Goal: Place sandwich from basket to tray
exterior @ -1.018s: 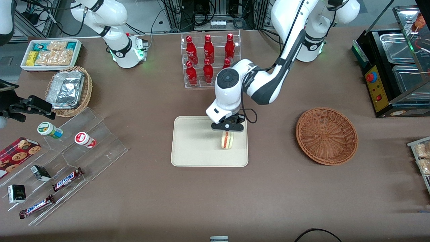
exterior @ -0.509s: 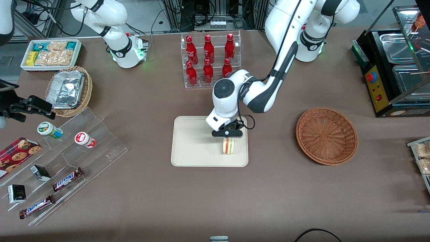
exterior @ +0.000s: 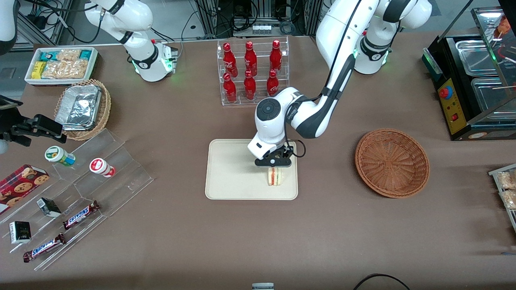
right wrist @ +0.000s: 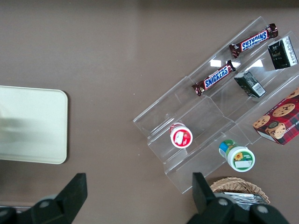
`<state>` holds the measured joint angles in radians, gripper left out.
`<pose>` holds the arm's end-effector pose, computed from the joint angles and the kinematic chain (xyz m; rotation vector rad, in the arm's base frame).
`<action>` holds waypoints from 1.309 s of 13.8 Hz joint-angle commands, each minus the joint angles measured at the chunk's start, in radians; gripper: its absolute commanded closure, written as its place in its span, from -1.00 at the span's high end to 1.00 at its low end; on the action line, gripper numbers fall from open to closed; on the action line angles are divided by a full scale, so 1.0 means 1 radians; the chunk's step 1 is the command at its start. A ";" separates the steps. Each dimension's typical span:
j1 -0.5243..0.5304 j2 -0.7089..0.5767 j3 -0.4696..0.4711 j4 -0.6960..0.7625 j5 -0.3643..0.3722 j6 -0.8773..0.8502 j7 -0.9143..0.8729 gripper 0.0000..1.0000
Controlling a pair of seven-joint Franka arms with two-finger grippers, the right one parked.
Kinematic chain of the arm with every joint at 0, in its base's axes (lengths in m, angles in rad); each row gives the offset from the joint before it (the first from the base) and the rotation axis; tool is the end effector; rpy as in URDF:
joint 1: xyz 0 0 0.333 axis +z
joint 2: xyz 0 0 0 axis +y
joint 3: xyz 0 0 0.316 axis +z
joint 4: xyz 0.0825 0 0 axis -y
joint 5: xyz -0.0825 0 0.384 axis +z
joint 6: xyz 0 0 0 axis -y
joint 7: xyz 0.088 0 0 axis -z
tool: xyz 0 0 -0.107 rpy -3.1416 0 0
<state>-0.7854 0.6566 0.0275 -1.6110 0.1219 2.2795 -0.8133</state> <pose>0.5051 -0.4775 0.2441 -3.0692 0.0449 -0.1320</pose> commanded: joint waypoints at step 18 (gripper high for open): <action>0.139 -0.642 0.015 0.036 -0.036 -0.681 0.265 1.00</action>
<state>-0.7046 0.0925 0.0481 -1.5404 0.1139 1.6338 -0.6312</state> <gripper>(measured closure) 0.000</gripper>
